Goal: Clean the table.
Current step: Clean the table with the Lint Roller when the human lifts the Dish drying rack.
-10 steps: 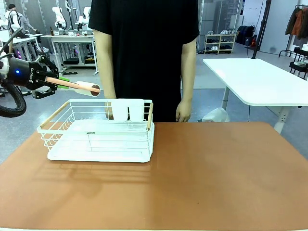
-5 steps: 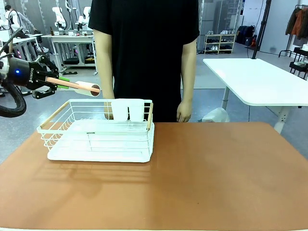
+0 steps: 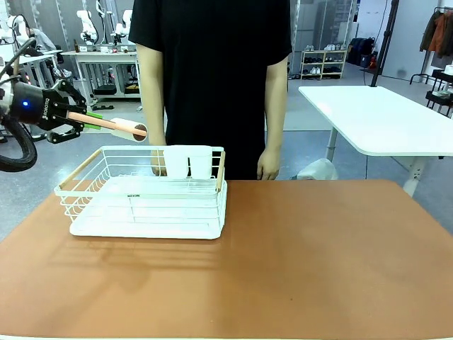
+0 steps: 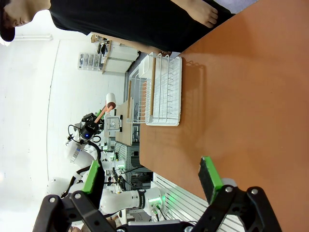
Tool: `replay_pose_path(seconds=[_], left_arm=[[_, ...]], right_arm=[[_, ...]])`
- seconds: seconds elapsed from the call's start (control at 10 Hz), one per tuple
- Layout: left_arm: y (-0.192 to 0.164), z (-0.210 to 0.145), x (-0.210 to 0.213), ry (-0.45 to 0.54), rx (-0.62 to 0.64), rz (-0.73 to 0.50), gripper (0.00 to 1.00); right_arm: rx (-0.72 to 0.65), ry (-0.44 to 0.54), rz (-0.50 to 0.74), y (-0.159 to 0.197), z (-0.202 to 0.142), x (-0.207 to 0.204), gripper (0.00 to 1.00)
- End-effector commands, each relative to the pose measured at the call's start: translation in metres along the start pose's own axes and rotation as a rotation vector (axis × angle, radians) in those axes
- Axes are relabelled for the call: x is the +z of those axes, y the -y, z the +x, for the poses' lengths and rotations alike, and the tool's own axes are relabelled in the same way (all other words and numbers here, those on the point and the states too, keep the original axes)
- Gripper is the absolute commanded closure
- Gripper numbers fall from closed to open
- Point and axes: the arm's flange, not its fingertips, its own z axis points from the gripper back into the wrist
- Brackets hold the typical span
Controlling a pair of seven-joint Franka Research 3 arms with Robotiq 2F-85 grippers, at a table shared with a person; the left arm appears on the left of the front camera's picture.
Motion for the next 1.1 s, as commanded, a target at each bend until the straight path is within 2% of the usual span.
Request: replay_pose_path(seconds=[0.0, 0.2, 0.4, 0.6, 1.0], left_arm=[[0.027, -0.002, 0.015, -0.016, -0.113, 0.111, 0.79], [0.074, -0.003, 0.044, -0.059, -0.236, 0.26, 0.79], [0.096, 0.004, 0.063, -0.119, -0.35, 0.389, 0.79], [0.094, 0.01, 0.067, -0.119, -0.38, 0.437, 0.79], [0.095, 0.013, 0.081, -0.099, -0.391, 0.42, 0.79]], right_arm=[[-0.006, 0.005, 0.011, -0.003, -0.005, 0.0, 0.0], [-0.006, 0.005, 0.011, -0.003, -0.005, 0.0, 0.0], [-0.006, 0.005, 0.011, -0.003, -0.005, 0.0, 0.0], [-0.006, 0.005, 0.011, -0.003, -0.005, 0.0, 0.0], [-0.006, 0.005, 0.011, -0.003, -0.005, 0.0, 0.0]])
